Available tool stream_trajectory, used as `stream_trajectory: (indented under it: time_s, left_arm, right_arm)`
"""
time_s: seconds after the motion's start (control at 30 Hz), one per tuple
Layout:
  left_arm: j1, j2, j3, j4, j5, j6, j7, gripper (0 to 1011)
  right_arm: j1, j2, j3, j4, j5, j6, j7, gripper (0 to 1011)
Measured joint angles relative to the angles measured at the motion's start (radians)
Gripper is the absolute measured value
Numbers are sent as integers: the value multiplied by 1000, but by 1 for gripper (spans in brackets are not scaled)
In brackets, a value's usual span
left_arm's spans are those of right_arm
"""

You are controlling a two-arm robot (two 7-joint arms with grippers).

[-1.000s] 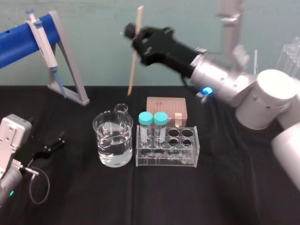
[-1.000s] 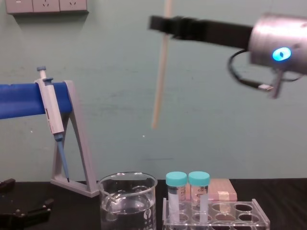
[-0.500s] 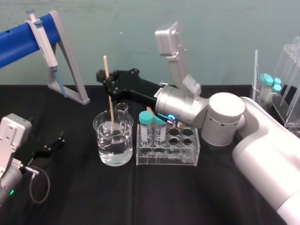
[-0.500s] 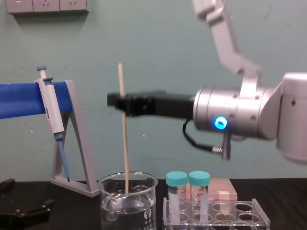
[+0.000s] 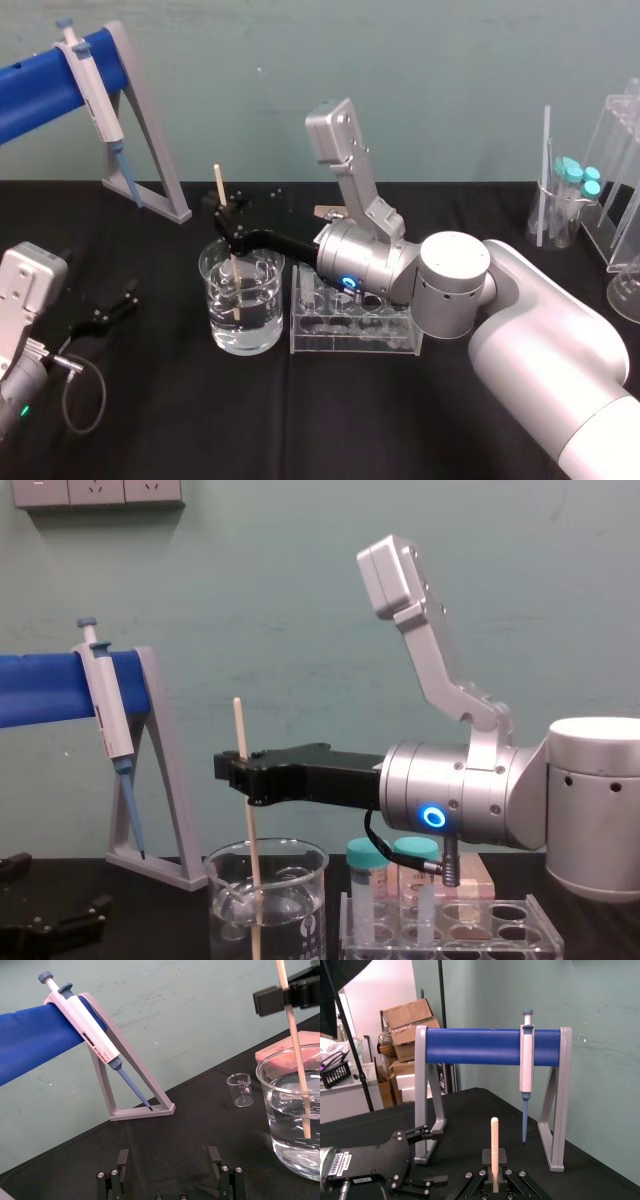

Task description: Hold the thermometer with one hand and immerse one end into the beaker, then reinsert it into the test tube rack.

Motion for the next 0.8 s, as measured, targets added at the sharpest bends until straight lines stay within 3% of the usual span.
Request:
stream_trajectory:
  time_s: [0.8]
  left_arm:
    - [0,0,0,0,0,0,0,1004]
  right_arm:
    - [-21,-1,42,-3,-29,9,12,48]
